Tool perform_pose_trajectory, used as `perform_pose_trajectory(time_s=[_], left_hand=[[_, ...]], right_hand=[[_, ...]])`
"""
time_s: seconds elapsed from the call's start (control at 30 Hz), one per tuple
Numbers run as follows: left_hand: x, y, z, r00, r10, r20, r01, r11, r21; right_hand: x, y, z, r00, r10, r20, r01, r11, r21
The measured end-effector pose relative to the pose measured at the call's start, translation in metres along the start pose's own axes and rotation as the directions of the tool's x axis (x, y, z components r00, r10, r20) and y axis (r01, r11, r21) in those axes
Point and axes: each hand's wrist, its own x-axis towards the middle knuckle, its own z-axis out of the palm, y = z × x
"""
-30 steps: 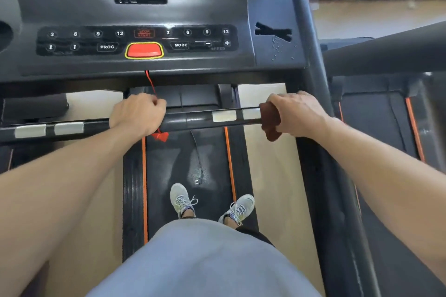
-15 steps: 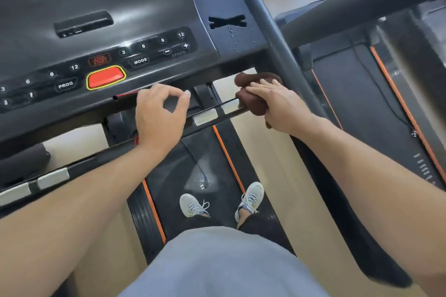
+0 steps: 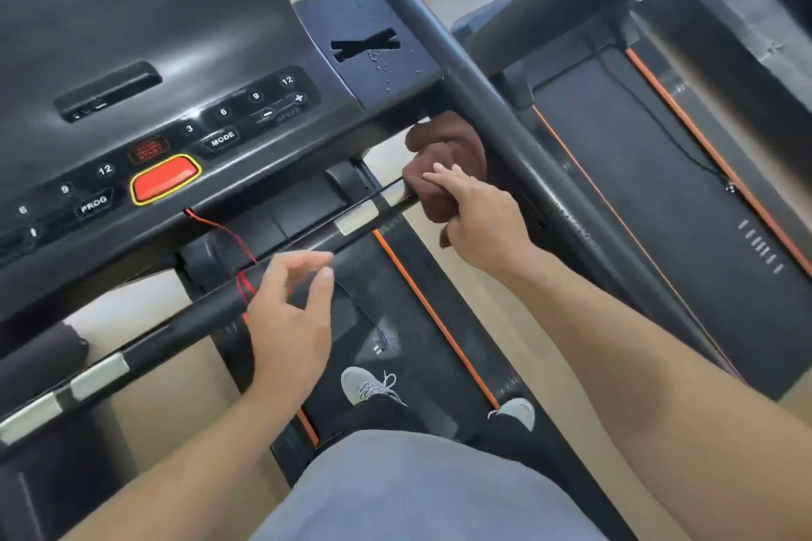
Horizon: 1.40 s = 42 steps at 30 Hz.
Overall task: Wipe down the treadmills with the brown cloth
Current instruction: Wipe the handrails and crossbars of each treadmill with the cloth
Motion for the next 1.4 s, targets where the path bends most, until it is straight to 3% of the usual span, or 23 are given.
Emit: perform_pose_trajectory(time_s=[0.1,0.2,0.3,0.4,0.47,0.5,0.67,0.83,0.93,1.0,1.03,1.1,1.17,1.2,1.27,1.3,1.4], left_hand=[[-0.003,0.012,0.032,0.920,-0.280,0.275,0.306,0.950,-0.057],[-0.016,0.018,0.067,0.778,-0.404,0.482,0.564,0.786,-0.252],[-0.038,0.030,0.103,0.695,-0.429,0.577,0.697,0.598,-0.395],[-0.055,0.049,0.133,0.688,-0.340,0.641,0.721,0.423,-0.549],[-0.069,0.062,0.151,0.669,-0.355,0.653,0.741,0.251,-0.623],[-0.079,0.068,0.161,0.662,-0.376,0.648,0.743,0.215,-0.634],[-0.137,0.089,0.212,0.712,-0.554,0.433,0.623,0.213,-0.752],[-0.168,0.120,0.213,0.830,-0.355,0.430,0.519,0.210,-0.829],[-0.188,0.126,0.213,0.856,-0.215,0.470,0.515,0.275,-0.812],[-0.204,0.111,0.220,0.821,-0.279,0.498,0.571,0.400,-0.717],[-0.213,0.100,0.226,0.794,-0.378,0.477,0.608,0.501,-0.615],[-0.232,0.073,0.238,0.732,-0.610,0.304,0.680,0.682,-0.268],[-0.253,0.057,0.251,0.742,-0.648,0.172,0.656,0.755,0.014],[-0.260,0.053,0.260,0.778,-0.602,0.180,0.603,0.796,0.058],[-0.268,0.062,0.280,0.815,-0.502,0.289,0.524,0.852,0.005],[-0.271,0.072,0.290,0.802,-0.493,0.336,0.543,0.837,-0.068],[-0.270,0.095,0.313,0.736,-0.500,0.457,0.667,0.652,-0.361]], right_hand=[[-0.015,0.006,-0.014,0.998,0.002,0.061,-0.007,0.997,0.078],[-0.035,0.016,-0.037,0.994,-0.053,0.096,0.041,0.992,0.115],[-0.063,0.030,-0.072,0.970,-0.103,0.221,0.072,0.987,0.146],[-0.111,0.053,-0.108,0.876,-0.216,0.431,0.162,0.974,0.158],[-0.140,0.075,-0.124,0.822,-0.278,0.497,0.275,0.958,0.081],[-0.151,0.088,-0.132,0.809,-0.301,0.505,0.335,0.942,0.025],[-0.197,0.157,-0.177,0.805,-0.365,0.468,0.411,0.912,0.003],[-0.223,0.222,-0.214,0.797,-0.561,0.223,0.596,0.790,-0.145],[-0.236,0.250,-0.231,0.794,-0.607,0.042,0.601,0.771,-0.213],[-0.241,0.273,-0.227,0.842,-0.538,0.042,0.531,0.810,-0.248],[-0.243,0.284,-0.220,0.878,-0.468,0.097,0.474,0.830,-0.294],[-0.247,0.304,-0.202,0.941,-0.278,0.191,0.331,0.875,-0.355],[-0.257,0.302,-0.183,0.966,-0.078,0.248,0.112,0.986,-0.126],[-0.263,0.293,-0.171,0.961,-0.005,0.275,-0.013,0.998,0.062],[-0.270,0.268,-0.139,0.925,0.074,0.372,-0.197,0.932,0.305],[-0.269,0.260,-0.121,0.923,0.067,0.379,-0.222,0.897,0.381],[-0.252,0.248,-0.081,0.963,0.191,0.192,-0.258,0.864,0.431]])
